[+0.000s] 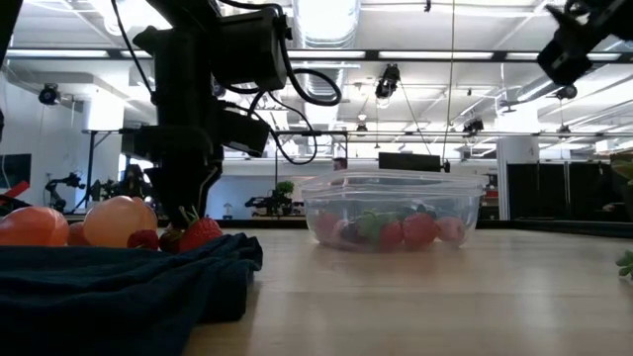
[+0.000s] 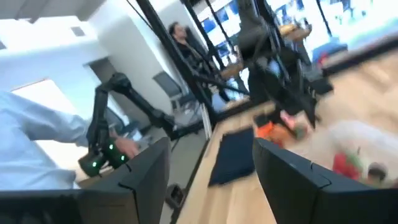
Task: Pick and placing Produce into tupperware
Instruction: Put the red strawberry into the container
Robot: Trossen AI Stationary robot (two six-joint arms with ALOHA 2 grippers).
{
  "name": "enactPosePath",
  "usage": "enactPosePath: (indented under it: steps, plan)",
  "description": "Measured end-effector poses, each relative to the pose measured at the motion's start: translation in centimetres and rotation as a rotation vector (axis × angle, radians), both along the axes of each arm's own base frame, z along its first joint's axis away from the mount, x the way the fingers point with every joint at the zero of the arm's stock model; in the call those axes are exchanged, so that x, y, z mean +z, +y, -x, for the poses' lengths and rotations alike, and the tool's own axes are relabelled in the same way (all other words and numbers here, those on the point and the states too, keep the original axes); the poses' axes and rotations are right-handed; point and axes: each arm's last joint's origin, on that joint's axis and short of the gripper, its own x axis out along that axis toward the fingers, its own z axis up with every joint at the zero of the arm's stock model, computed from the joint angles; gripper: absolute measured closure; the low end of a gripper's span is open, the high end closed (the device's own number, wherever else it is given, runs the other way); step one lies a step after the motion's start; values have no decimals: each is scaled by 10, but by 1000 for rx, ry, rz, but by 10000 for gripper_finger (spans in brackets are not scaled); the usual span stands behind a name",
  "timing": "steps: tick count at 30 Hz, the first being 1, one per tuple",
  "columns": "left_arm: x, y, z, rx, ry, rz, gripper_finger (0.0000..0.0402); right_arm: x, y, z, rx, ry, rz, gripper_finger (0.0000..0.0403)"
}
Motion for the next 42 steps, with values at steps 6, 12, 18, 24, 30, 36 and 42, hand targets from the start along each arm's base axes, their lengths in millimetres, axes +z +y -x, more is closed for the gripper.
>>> enactPosePath:
  steps: [6,12,18,24,30,36,42]
  plan:
    - [0,0,0,0,2,3,197,-6,2,-14,69,-8,-16,184]
    - [0,0,0,1,1,4,197,-13,11,-27,125,66,-28,184]
    - [0,1,0,4,1,6,197,-9,24,-27,145,35,19,184]
    - [0,4,0,11,1,5,197,-16,26,-17,95,-11,11,184]
    - [0,4,0,13,0,5,197,-28,24,-13,51,-14,-4,184]
    - [0,4,0,32,-1,7,197,-28,23,-13,29,-19,26,184]
    - [0,4,0,34,0,7,197,-25,21,-10,-31,11,103,184]
